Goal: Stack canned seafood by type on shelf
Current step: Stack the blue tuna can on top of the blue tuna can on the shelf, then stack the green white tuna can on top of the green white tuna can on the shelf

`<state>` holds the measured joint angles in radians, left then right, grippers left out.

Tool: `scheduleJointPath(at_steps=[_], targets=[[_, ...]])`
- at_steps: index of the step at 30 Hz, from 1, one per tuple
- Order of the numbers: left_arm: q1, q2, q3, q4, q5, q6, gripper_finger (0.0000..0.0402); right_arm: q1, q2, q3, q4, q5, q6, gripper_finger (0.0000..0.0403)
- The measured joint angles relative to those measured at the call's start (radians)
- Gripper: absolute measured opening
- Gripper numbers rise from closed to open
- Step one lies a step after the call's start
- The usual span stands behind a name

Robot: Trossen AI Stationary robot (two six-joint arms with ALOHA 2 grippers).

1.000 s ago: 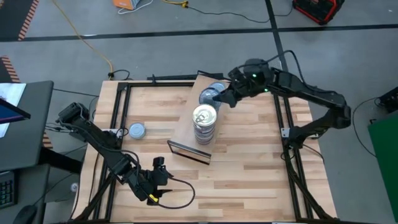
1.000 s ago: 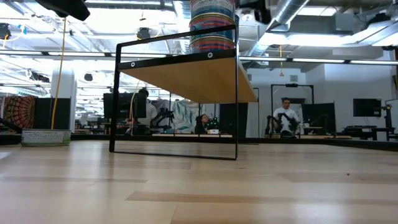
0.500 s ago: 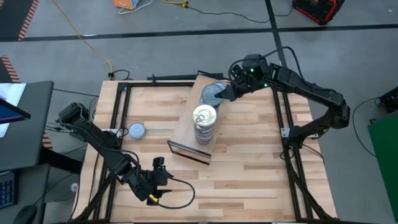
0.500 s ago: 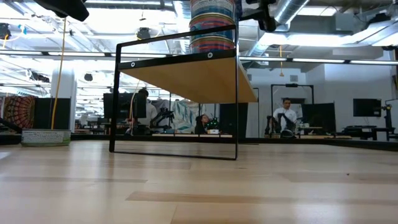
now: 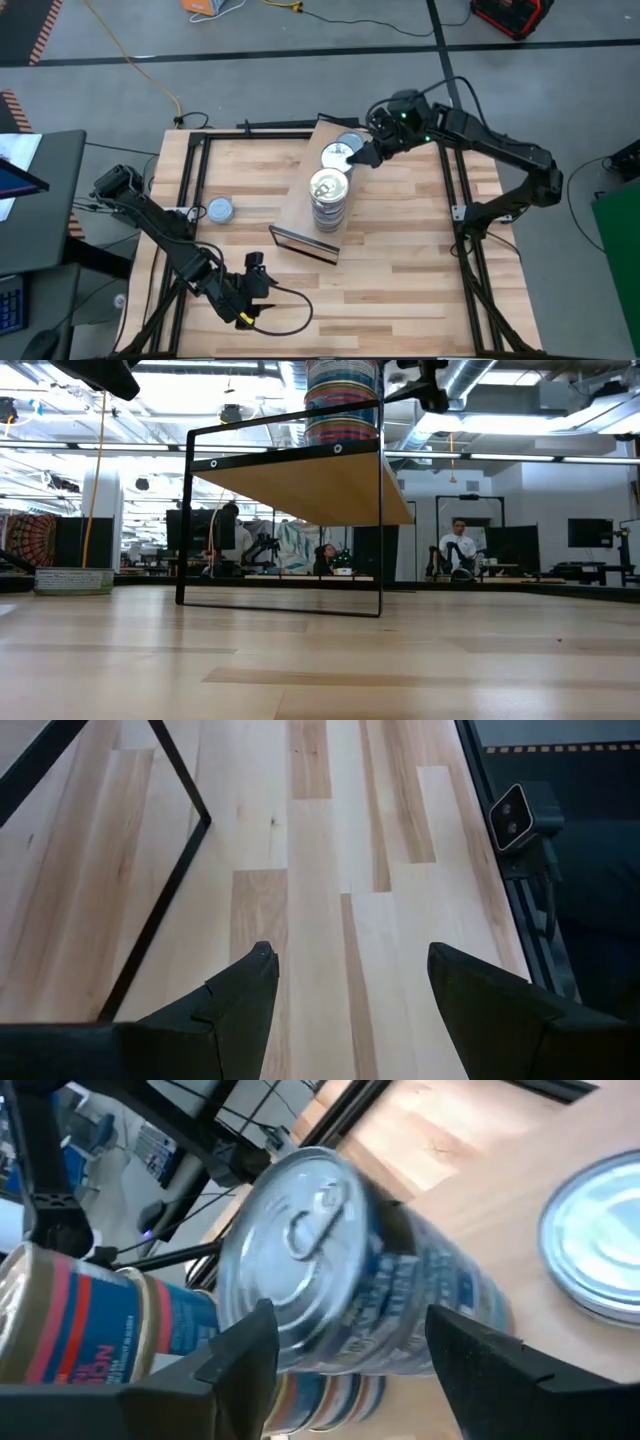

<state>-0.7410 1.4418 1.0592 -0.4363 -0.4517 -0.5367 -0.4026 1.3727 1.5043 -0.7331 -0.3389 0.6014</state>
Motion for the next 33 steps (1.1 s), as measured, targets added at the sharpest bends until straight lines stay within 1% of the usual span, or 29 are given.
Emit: scheduleJointPath(at_steps=[6,11,13,16,19,22,26,27,30,33], targets=[[0.000,0.000,0.000,-0.001,-0.002,-0.004,0.0249,-0.011,-0.017,-0.001,-0.004,0.000,0.005,0.0277],[0.000,0.000,0.000,-0.010,-0.002,0.001,0.0249,-0.021,-0.076,0.029,-0.042,0.010,0.016,0.0277],[0.000,0.000,0.000,-0.032,-0.004,0.005,0.0249,-0.018,-0.114,0.030,-0.054,0.029,0.010,0.0277],[0.000,0.000,0.000,-0.096,-0.004,-0.019,0.0249,0.017,-0.162,0.025,-0.133,0.083,-0.057,0.0277],[-0.012,0.000,0.000,-0.190,-0.005,-0.070,0.0249,0.117,-0.200,-0.029,-0.228,0.189,-0.122,0.0277],[-0.023,0.000,0.000,-0.265,-0.004,-0.113,0.0249,0.250,-0.224,-0.136,-0.222,0.281,-0.128,0.0277],[-0.030,0.000,0.000,-0.344,0.020,-0.175,0.0249,0.446,-0.229,-0.300,-0.094,0.381,-0.139,0.0277],[-0.030,0.000,0.000,-0.365,0.034,-0.195,0.0249,0.493,-0.228,-0.340,-0.051,0.421,-0.140,0.0276],[-0.030,0.000,0.000,-0.437,0.045,-0.269,0.0249,0.630,-0.228,-0.441,0.097,0.571,-0.146,0.0276],[-0.029,0.000,0.000,-0.555,0.009,-0.365,0.0249,0.762,-0.228,-0.526,0.250,0.762,-0.169,0.0276]])
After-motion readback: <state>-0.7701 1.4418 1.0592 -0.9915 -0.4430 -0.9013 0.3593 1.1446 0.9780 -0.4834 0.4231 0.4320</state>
